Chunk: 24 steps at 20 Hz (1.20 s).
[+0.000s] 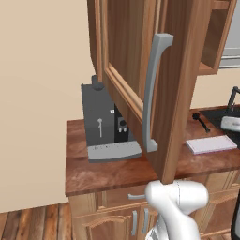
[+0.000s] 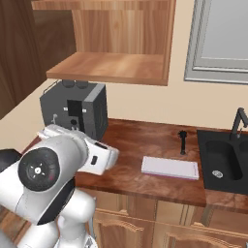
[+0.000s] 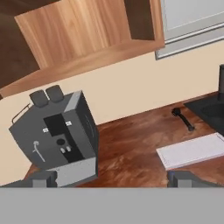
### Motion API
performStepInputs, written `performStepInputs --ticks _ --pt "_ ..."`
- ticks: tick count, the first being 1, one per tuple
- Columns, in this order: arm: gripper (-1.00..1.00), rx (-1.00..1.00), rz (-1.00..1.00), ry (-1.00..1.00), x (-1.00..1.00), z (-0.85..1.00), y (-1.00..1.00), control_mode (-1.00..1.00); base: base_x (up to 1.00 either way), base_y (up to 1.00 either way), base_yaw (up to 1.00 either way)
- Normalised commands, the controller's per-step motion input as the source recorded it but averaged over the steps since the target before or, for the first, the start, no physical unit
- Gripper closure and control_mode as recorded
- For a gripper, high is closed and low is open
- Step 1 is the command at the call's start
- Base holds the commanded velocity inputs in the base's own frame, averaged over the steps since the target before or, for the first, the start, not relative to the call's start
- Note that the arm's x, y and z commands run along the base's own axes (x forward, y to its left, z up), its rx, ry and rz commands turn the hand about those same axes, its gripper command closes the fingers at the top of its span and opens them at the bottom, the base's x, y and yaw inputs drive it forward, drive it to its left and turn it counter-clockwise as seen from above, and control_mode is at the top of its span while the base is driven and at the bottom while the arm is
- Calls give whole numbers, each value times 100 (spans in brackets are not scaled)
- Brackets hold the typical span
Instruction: Open the cabinet. Pick the dish brush and place it next to the sink. Then close the cabinet.
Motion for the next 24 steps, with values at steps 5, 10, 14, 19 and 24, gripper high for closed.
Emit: performStepInputs --ticks 5,10,14,19,24 --pt "-100 0 0 -22 -64 20 14 -100 0 0 0" --pt "-100 -2 -1 -8 -46 12 23 -100 0 0 0" --pt "-100 -4 -5 0 -38 2 31 -100 0 0 0" --pt "-100 0 -3 -3 -66 4 23 -100 0 0 0" --pt "-100 0 -3 -8 -81 8 11 -100 0 0 0"
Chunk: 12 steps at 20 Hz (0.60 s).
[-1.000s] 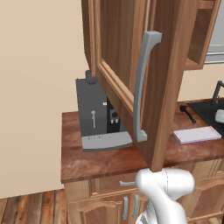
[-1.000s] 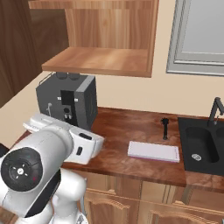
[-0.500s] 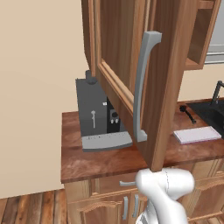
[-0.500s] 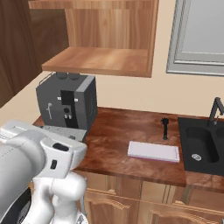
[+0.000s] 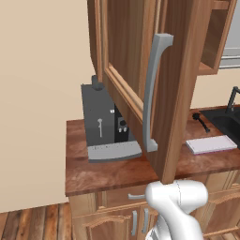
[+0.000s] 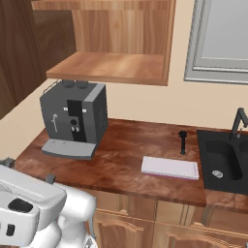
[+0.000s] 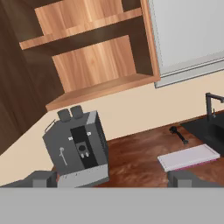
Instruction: Open the cabinet. Pick the dish brush and place it next to the sink. Then close the cabinet.
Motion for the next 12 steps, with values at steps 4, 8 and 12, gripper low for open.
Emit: performStepInputs --ticks 4,8,12 --pt "-100 0 0 -15 -74 22 25 -100 0 0 0" --pt "-100 0 0 -20 -56 32 25 -100 0 0 0" --pt "-100 0 0 -23 -37 37 36 -100 0 0 0"
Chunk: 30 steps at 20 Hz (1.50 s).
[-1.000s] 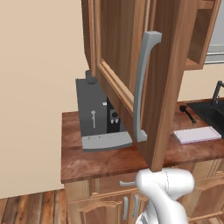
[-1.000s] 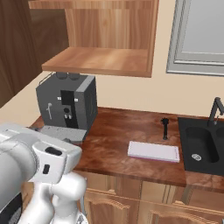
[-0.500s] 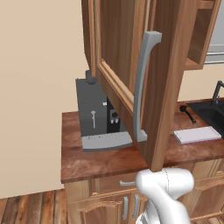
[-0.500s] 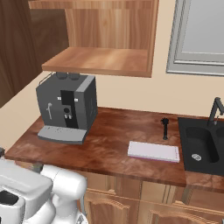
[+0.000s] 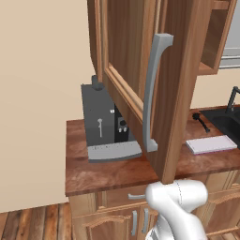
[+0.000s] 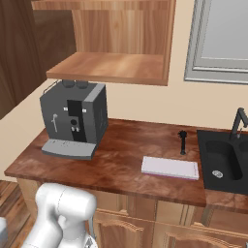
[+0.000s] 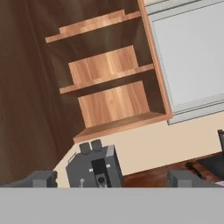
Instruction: Open the cabinet. Pick the dish brush and place it next to the sink. Then close the cabinet.
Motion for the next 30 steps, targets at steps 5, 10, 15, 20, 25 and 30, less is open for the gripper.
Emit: performStepInputs --ticks 5,10,15,20,25,30 --pt "-100 1 0 -22 -40 27 34 -100 0 0 0" --pt "-100 3 0 -20 -48 21 28 -100 0 0 0" --pt "-100 0 0 -15 -17 20 49 -100 0 0 0" --pt "-100 0 -1 -6 0 17 71 -100 0 0 0" --pt "-100 0 -7 0 0 11 72 -100 0 0 0" --pt "-100 0 -16 0 13 1 41 -100 0 0 0"
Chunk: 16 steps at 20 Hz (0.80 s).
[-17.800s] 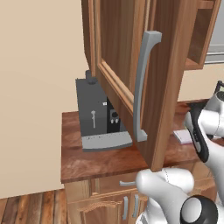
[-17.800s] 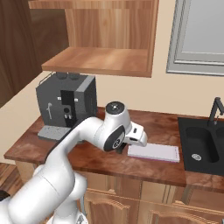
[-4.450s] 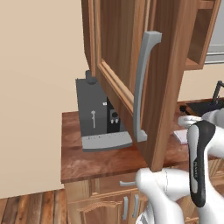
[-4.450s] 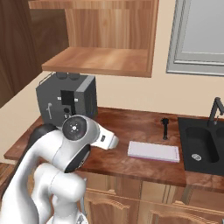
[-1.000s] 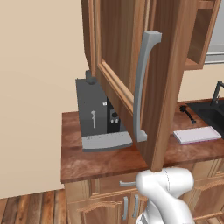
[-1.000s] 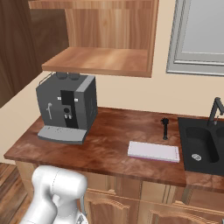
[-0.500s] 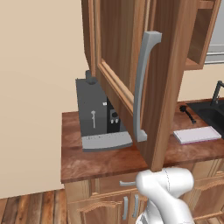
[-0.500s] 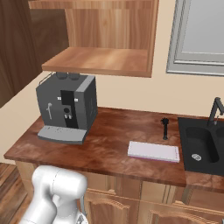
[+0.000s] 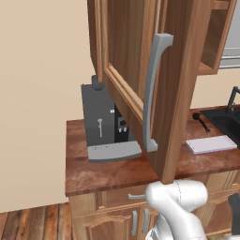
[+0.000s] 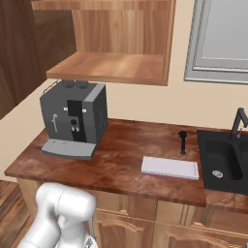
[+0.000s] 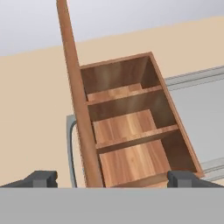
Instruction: Open the cabinet. Pick the dish brush and place it next to the sink. Then close the cabinet.
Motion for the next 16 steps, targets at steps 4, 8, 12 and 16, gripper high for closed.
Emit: performStepInputs --ticks 4,8,12,16 --pt "-100 -1 -22 1 27 -1 13 -100 0 0 0" --pt "-100 0 -21 0 26 -2 8 -100 0 0 0" --pt "-100 0 -17 0 27 -1 15 -100 0 0 0" --pt "-100 0 -9 0 21 -3 35 -100 0 0 0"
